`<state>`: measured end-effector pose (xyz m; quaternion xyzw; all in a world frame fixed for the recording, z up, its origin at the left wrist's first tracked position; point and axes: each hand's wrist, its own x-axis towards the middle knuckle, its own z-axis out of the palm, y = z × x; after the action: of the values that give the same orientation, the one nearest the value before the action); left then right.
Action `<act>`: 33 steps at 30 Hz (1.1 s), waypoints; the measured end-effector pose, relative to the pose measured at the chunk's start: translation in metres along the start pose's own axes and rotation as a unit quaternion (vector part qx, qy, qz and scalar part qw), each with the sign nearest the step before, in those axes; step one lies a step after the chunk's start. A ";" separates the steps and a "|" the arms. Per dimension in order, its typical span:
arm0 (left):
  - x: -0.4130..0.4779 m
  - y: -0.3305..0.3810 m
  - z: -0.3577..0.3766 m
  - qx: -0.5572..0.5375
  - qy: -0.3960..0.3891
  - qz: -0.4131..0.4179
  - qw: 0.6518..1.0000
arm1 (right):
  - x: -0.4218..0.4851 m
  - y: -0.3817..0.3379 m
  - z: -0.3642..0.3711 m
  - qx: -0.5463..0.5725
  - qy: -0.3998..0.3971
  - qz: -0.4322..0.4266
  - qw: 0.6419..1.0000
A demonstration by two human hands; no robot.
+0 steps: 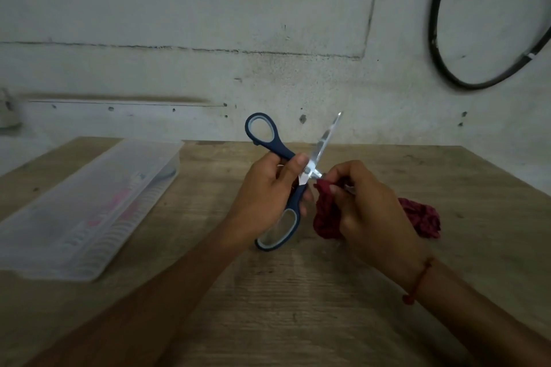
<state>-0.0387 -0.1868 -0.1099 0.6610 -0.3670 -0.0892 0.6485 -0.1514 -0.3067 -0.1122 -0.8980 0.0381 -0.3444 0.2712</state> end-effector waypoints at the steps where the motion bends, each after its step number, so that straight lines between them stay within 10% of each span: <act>1: 0.000 -0.001 -0.001 0.012 -0.003 -0.004 1.000 | -0.001 0.000 0.000 0.003 -0.003 0.004 1.000; 14: 0.009 -0.017 -0.025 0.086 -0.102 -0.095 0.987 | 0.014 0.104 -0.079 0.117 0.306 0.234 0.915; 24: 0.006 -0.020 -0.019 0.082 -0.186 -0.172 0.964 | -0.003 0.044 -0.002 -0.087 0.014 -0.102 0.991; 33: 0.000 -0.026 -0.002 0.110 -0.117 -0.152 0.975 | 0.000 0.045 0.014 -0.078 -0.021 -0.100 0.992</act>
<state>-0.0279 -0.1886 -0.1334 0.7614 -0.3429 -0.2224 0.5032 -0.1375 -0.3387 -0.1441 -0.9227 -0.0307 -0.3472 0.1651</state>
